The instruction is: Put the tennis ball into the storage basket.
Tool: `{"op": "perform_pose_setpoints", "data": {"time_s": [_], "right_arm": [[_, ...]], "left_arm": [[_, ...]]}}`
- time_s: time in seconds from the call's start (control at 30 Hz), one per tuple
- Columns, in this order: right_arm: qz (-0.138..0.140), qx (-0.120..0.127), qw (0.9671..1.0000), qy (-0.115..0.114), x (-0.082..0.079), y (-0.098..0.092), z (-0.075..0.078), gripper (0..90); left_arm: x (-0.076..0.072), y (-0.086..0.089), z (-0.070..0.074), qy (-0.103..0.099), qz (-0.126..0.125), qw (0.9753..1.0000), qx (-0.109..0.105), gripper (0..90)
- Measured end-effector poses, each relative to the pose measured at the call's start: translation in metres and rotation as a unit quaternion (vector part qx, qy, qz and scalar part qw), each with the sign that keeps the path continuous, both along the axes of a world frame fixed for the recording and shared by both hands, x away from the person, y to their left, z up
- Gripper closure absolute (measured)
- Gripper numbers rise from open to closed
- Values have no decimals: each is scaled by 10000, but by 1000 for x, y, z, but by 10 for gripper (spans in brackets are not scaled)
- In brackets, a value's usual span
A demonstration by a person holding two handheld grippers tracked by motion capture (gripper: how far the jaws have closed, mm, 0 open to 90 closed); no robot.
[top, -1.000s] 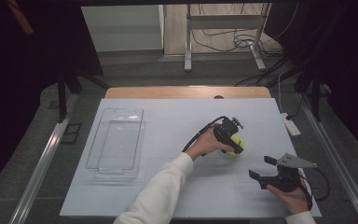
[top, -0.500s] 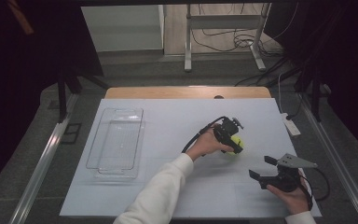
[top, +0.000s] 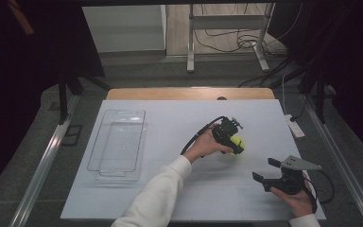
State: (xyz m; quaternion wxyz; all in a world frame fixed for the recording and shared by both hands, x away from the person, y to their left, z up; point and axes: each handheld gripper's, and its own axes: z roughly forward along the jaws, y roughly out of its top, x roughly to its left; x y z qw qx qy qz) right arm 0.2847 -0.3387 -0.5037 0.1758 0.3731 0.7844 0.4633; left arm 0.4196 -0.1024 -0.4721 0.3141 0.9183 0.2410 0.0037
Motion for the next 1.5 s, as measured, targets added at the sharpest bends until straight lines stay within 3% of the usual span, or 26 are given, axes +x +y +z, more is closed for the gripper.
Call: {"op": "perform_pose_setpoints", "data": {"time_s": [0.63, 1.5], "right_arm": [[1, -18, 10000, 9, 0, 1, 0, 108], [8, -42, 10000, -16, 0, 4, 0, 108]], "left_arm": [[-20, 35, 9, -272, 98, 9994, -171, 267], [-42, 77, 14, -399, 336, 9984, -229, 267]]}}
